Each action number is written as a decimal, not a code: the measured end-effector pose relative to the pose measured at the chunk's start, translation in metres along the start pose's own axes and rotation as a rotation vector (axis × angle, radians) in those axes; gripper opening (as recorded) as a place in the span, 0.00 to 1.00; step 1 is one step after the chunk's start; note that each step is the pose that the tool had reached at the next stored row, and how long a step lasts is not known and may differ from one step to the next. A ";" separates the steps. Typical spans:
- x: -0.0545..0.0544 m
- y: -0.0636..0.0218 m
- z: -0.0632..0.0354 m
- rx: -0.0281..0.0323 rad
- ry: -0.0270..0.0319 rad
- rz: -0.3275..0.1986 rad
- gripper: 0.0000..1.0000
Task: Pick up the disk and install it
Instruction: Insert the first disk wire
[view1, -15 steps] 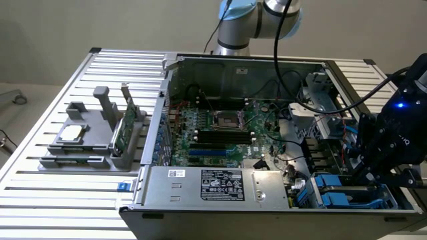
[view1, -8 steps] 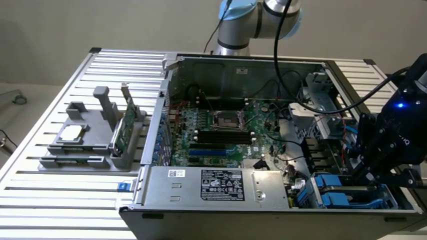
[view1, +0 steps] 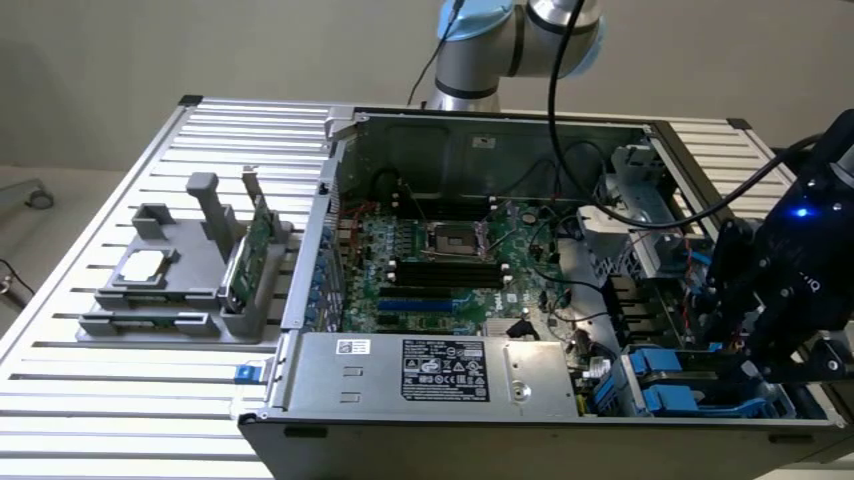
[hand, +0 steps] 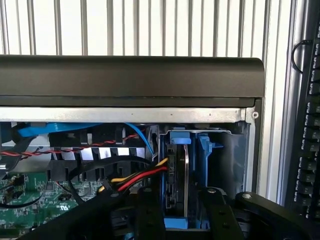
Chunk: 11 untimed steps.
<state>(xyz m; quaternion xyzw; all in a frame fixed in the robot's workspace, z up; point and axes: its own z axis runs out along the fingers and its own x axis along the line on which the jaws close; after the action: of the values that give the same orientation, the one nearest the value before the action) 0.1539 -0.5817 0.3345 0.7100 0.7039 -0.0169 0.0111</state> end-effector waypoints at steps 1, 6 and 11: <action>0.000 0.0000 -0.0007 0.0001 0.0002 0.000 0.42; 0.000 -0.0001 -0.0070 0.0005 0.0001 0.000 0.42; -0.001 -0.0001 -0.0161 0.0008 0.0001 0.000 0.42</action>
<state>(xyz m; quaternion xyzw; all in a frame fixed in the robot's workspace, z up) 0.1539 -0.5823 0.3507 0.7100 0.7039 -0.0172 0.0107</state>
